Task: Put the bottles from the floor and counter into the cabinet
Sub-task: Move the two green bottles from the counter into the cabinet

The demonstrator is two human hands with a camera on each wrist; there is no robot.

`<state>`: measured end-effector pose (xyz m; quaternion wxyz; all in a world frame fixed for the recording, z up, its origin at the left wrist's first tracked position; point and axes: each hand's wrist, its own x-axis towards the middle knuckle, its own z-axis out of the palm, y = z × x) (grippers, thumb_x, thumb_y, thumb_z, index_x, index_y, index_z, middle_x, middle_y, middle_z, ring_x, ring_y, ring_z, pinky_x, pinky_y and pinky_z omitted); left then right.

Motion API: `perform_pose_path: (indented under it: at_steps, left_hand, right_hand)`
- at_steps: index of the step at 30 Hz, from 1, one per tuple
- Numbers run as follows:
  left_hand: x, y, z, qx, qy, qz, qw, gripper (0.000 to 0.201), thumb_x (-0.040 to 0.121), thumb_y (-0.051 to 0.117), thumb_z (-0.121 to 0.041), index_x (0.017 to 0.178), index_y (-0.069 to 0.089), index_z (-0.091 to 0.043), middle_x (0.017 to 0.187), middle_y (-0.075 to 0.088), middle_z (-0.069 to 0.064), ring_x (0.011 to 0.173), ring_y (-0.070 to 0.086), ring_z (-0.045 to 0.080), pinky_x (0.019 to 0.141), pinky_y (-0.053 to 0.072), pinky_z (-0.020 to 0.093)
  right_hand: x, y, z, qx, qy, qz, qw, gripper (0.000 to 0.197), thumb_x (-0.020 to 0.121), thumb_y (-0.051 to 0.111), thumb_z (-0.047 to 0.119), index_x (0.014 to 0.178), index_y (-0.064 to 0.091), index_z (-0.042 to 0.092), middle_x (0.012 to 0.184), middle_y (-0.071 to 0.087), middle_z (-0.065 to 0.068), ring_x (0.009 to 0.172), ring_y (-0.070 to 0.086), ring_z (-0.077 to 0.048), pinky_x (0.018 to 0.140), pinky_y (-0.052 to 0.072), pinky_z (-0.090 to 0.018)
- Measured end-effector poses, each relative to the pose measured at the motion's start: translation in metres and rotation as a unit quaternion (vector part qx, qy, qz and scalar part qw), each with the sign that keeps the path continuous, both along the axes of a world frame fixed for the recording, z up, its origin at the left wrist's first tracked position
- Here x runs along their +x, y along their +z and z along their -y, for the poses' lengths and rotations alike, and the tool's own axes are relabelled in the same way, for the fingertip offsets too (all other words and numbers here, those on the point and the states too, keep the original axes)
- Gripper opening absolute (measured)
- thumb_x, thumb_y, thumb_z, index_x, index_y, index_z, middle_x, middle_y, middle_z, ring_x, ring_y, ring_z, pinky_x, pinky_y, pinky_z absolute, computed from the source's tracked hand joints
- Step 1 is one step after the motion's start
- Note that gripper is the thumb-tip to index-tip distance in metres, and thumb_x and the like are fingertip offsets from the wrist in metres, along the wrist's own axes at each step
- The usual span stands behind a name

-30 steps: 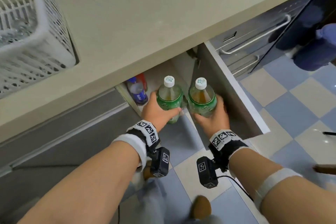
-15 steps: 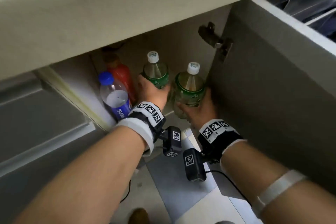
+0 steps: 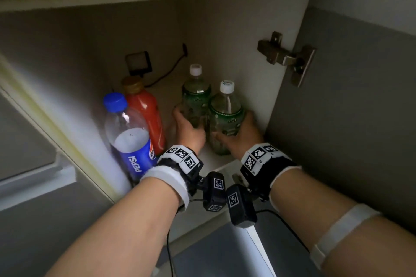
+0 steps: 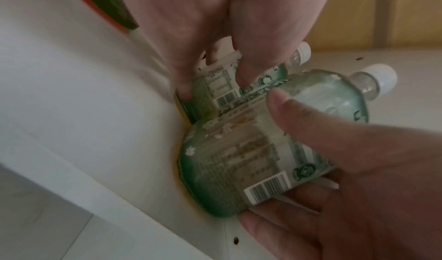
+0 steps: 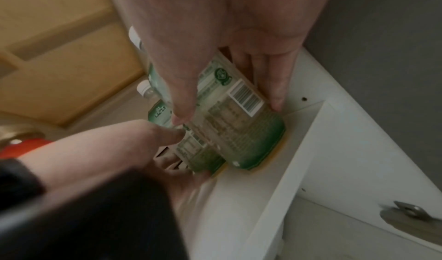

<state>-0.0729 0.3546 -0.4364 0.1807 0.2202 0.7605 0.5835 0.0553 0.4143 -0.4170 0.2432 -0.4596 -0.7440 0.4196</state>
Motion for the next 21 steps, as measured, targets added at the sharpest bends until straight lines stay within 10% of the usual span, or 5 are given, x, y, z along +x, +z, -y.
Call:
perform_pose_path:
  at_steps: [10,21]
  left_hand:
    - [-0.047,-0.063,-0.05,0.072,-0.14,0.114,0.981,0.083,0.078,0.062,-0.011,0.114,0.042,-0.084,0.141,0.061,0.008,0.125,0.061,0.035,0.106,0.047,0.059]
    - [0.006,-0.009,0.005,0.041,-0.12,0.1,0.987,0.06,0.102,0.048,-0.007,0.157,0.03,-0.023,0.155,0.043,0.003,0.141,0.045,0.028,0.117,0.037,0.048]
  right_hand:
    - [-0.043,0.011,-0.026,0.025,0.01,0.149,0.988,0.088,0.078,0.075,0.049,0.141,0.034,0.003,0.14,0.053,-0.017,0.127,0.054,-0.035,0.098,0.045,-0.035]
    - [-0.024,0.021,-0.018,0.123,0.043,0.275,0.953,0.049,0.095,0.051,0.05,0.103,0.065,0.003,0.104,0.069,-0.016,0.09,0.064,-0.032,0.069,0.042,-0.029]
